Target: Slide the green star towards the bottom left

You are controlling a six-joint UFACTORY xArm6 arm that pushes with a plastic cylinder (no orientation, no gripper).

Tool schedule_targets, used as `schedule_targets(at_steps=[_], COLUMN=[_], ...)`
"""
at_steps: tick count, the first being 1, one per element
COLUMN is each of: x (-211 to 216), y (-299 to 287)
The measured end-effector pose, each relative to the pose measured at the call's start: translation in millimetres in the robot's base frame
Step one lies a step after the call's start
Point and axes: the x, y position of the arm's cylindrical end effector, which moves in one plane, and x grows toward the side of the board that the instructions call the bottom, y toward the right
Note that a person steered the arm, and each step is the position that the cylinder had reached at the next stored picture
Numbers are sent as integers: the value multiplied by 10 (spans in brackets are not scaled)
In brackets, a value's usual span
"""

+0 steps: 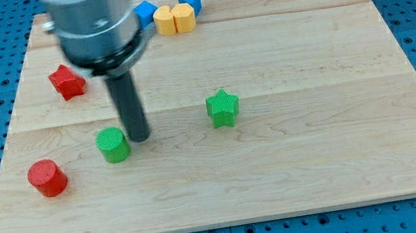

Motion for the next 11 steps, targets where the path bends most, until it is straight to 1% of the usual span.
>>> schedule_targets(at_steps=[1, 2, 3, 4, 5, 6, 7, 8, 9, 10, 11], x=[36, 455, 283, -507, -396, 179, -415, -604, -122, -91, 141], y=[-324, 495, 1783, 1899, 699, -3, 443, 1021, 1524, 677, -231])
